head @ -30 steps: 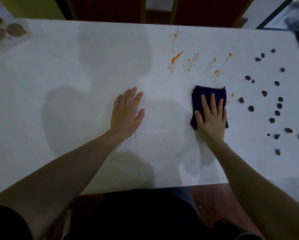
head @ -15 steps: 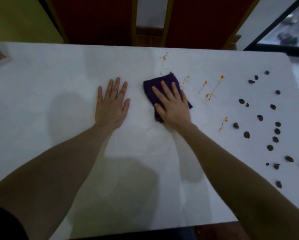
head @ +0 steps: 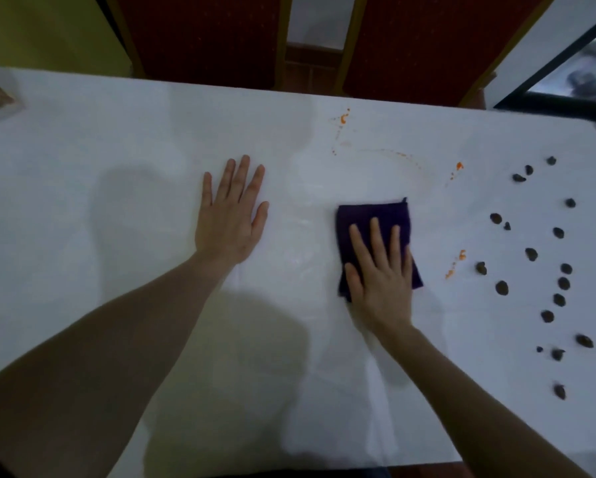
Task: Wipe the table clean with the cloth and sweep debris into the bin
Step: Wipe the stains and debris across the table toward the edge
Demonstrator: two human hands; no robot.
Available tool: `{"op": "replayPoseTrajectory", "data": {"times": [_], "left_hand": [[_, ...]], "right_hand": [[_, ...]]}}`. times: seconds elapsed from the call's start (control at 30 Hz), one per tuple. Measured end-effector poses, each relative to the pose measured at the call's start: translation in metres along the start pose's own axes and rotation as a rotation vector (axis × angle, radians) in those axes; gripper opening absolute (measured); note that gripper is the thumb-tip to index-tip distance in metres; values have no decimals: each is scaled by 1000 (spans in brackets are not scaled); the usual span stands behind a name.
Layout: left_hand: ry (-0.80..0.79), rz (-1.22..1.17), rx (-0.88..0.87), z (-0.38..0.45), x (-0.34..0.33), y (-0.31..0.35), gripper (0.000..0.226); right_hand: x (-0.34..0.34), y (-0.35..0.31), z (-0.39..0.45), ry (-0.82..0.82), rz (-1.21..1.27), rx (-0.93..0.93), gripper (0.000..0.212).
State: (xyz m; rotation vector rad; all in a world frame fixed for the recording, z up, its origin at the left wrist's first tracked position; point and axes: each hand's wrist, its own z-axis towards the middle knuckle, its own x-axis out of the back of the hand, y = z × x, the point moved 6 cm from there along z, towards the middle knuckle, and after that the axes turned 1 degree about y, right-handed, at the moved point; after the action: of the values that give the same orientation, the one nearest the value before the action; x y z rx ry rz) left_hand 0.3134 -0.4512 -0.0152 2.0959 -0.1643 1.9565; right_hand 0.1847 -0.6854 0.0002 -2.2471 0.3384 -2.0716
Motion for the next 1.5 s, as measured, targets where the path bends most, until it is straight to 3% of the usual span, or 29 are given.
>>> {"op": "replayPoseTrajectory", "data": {"times": [0.13,0.23,0.4,0.53,0.63,0.83,1.03,1.13,1.27,1.4,1.5], "left_hand": [[13,9,-6,-1,1,1,62],[18,3,-8,-1,0,1,61],[13,-6,-14,-1,-1,0,62],[15,-10,-14,-1,-1,0,62],[13,6,-17,-1,0,0,63],[-8,11,-2,1,-1,0,63],[-12,9,7,0,0,1,64],[-8,10,0,0,-1,0,64],[-12,2,-8,0,-1,-1,63],[-9,-14,-8,0,1,0,63],[-3,-17,-5,0,2,0,63]], "right_hand": [[-6,-47,42,-42,-6,210,55],[-1,-55,108,-45,-22,227,55],[16,11,182,-54,19,10,57],[28,68,158,-4,50,-172,58],[25,74,116,20,55,-239,60],[8,-10,77,-10,-1,15,58],[0,-76,164,-80,0,217,53],[4,-71,217,-96,6,158,53],[20,-9,246,-77,11,-11,56],[35,63,210,-20,50,-212,57],[33,78,166,17,93,-318,59]]}}
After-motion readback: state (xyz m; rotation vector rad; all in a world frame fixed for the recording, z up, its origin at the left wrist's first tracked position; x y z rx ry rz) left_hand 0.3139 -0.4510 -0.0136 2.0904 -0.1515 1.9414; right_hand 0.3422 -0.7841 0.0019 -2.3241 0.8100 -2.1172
